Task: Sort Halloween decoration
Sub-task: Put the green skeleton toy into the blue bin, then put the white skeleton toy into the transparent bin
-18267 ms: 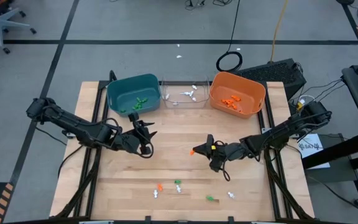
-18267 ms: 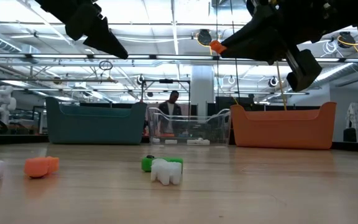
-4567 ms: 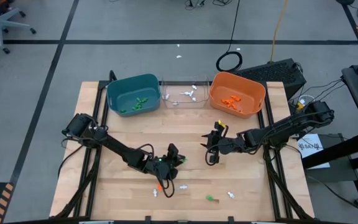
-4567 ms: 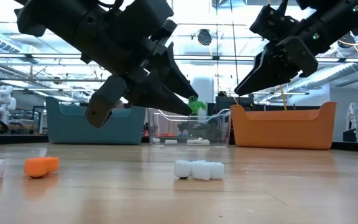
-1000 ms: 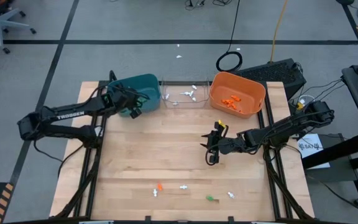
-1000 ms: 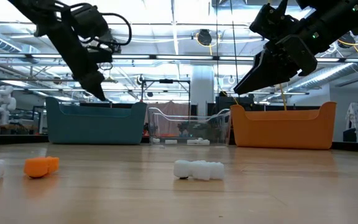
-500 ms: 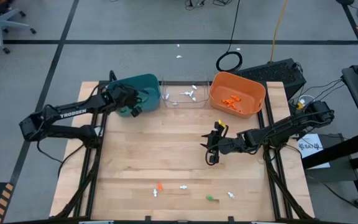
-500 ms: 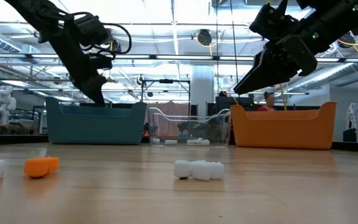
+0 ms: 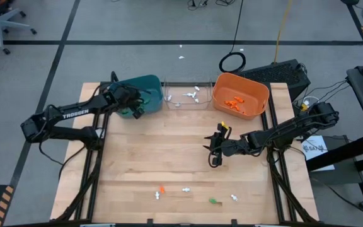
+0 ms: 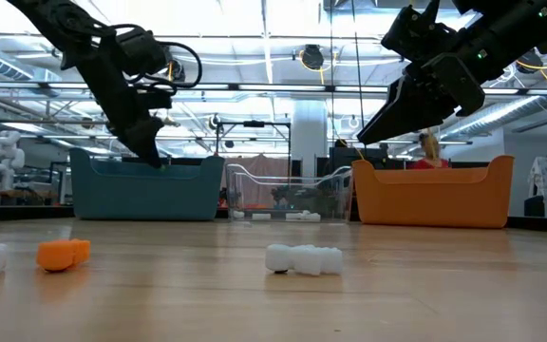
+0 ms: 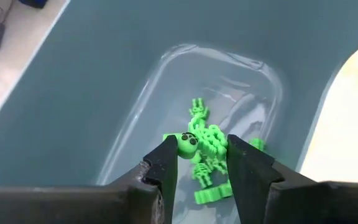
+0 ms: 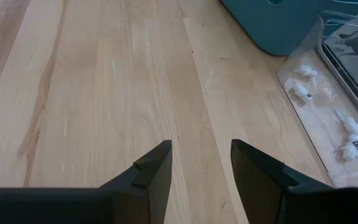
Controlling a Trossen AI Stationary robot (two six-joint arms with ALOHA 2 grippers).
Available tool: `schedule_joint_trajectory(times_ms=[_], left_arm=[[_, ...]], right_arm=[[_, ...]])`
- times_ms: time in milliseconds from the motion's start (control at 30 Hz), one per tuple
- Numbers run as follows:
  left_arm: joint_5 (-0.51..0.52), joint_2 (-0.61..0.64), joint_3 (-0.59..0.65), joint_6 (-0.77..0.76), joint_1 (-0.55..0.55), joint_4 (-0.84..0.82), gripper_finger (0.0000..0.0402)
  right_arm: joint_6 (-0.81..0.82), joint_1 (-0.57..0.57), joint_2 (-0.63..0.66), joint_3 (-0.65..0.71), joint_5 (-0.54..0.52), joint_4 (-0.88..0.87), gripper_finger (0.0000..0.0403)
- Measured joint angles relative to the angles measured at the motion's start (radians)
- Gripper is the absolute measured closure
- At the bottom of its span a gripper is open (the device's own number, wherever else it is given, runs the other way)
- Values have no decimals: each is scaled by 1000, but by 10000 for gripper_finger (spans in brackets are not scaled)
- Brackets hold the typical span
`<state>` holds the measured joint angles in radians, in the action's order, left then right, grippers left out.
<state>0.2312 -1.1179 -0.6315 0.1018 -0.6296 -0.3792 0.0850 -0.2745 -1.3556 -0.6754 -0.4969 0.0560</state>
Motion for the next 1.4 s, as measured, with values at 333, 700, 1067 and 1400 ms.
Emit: schedule_joint_trajectory(times_ms=[333,700,1067,1400], left_arm=[[36,0,0,-21,2,15,181],[-171,0,-6,-181,79,51,162],[-14,2,-6,-260,476,114,162],[112,2,-6,-279,767,243,162]], right_arm=[[0,0,0,0,0,0,255],[8,0,0,0,5,0,255],[237,-94,2,-169,371,-168,255],[509,-246,-3,-265,422,-460,255]])
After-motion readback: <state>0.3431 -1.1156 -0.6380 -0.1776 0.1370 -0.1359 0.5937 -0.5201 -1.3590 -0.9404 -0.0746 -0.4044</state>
